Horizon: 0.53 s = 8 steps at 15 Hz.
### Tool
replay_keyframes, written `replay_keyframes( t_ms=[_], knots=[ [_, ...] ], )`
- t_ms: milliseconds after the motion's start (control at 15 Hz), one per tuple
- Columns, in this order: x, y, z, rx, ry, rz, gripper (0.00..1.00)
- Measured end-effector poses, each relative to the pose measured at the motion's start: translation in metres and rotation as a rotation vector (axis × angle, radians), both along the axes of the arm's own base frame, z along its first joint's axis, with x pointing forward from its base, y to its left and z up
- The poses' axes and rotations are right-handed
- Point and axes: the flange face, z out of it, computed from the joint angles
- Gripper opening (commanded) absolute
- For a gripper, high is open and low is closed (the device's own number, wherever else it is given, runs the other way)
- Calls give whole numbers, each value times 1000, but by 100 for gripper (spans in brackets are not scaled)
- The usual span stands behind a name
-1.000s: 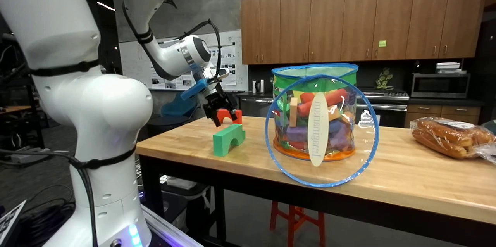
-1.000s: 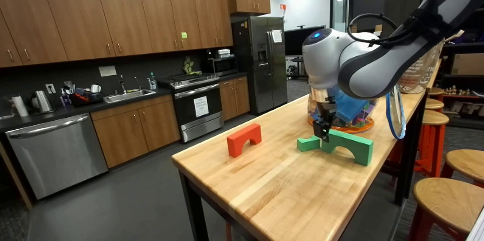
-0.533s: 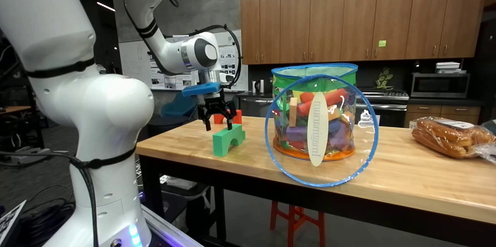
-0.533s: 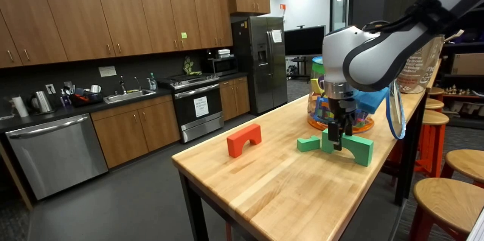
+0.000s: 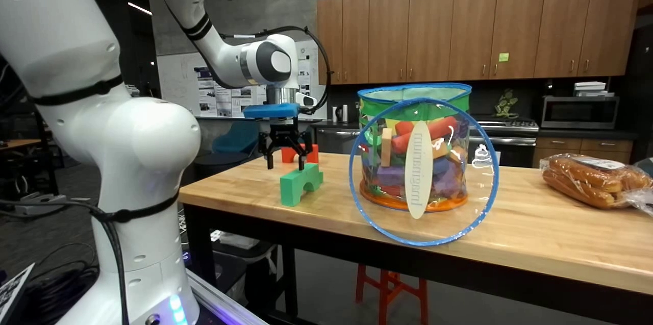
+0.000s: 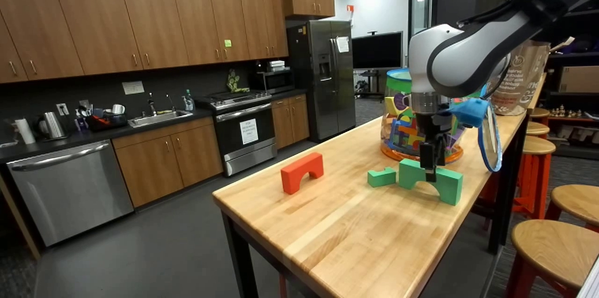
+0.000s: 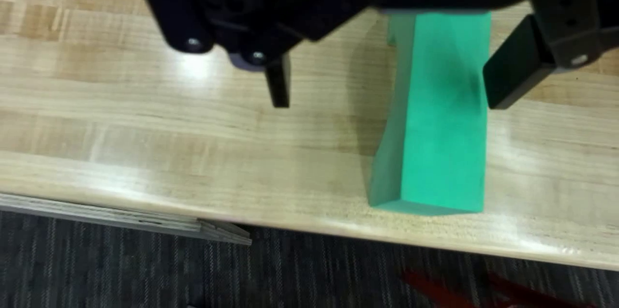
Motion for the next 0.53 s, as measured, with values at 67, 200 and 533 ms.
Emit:
replay_keyframes(
  t_ms=[67, 200, 533],
  knots=[
    [-1, -3, 1, 0, 3, -1, 100],
    [-1, -8, 1, 0, 9, -2, 100],
    [-1, -11, -5, 8, 21, -5, 100]
  ],
)
